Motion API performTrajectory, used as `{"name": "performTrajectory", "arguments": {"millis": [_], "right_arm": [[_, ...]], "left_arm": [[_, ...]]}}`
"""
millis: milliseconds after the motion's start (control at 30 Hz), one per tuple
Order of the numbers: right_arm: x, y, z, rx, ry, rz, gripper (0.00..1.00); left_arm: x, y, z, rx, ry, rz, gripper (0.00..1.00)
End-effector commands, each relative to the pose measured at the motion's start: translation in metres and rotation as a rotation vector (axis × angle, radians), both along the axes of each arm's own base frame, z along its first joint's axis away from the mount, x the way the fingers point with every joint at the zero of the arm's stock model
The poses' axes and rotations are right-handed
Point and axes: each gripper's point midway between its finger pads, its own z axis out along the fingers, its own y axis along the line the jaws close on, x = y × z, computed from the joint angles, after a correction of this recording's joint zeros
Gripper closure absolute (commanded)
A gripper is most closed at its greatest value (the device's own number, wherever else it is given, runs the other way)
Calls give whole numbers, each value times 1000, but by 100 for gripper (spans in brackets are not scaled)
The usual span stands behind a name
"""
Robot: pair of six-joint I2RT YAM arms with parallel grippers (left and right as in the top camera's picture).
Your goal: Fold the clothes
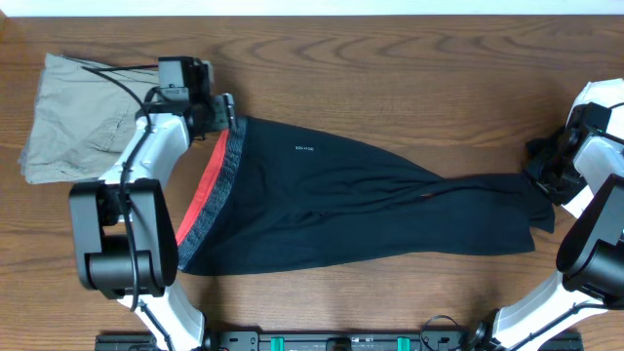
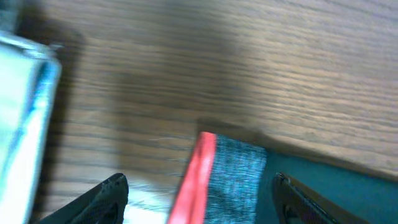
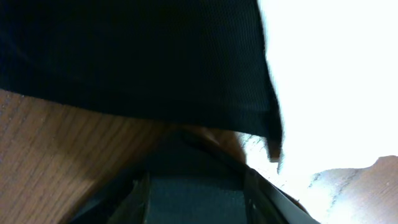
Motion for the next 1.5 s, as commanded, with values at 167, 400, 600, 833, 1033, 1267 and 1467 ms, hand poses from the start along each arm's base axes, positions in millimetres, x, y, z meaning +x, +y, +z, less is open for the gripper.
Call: {"name": "performTrajectory", "arguments": {"millis": [167,400,600,833,1033,1267,1467], "right_arm": [[-12,9,-22,52,61,4,51],[-13,9,-22,53,63,3,51],[-13,10,-22,55,67,4,51],[-14,10,-22,55,67,3,51],[-14,10,-22,55,67,3,51],[-15,10,-22,57,72,4,52],[-14,10,-21,57,73,3,50]], "left_arm": [[7,-12,-13,-3,3,-34,24],[7,-12,-23,-3,20,-34,24],[3,-12,-41,-4,59,-34,24],[8,-12,-38,-4,38,-34,24],[7,-13,-48,-4,52,-36,25],[3,-12,-64,-4,88,-36,25],[3,-12,-64,-4,89,-36,50]]}}
